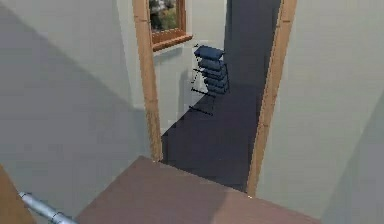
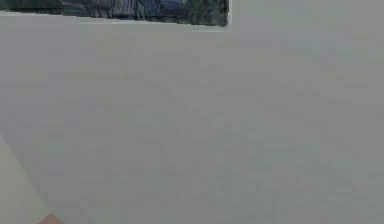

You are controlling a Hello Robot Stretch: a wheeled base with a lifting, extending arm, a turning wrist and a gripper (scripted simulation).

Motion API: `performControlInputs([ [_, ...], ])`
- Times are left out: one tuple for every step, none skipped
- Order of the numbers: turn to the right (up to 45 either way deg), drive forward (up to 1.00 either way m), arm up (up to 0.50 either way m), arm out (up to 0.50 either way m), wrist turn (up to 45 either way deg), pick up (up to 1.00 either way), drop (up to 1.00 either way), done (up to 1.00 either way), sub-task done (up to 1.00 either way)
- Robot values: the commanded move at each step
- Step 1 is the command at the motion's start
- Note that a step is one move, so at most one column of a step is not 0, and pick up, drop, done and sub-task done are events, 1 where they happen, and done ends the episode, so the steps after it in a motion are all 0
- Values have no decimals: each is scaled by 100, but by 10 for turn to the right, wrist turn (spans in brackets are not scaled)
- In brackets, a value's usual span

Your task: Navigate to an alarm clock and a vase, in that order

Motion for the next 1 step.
performControlInputs([
  [0, 100, 0, 0, 0, 0, 0, 0, 0],
])
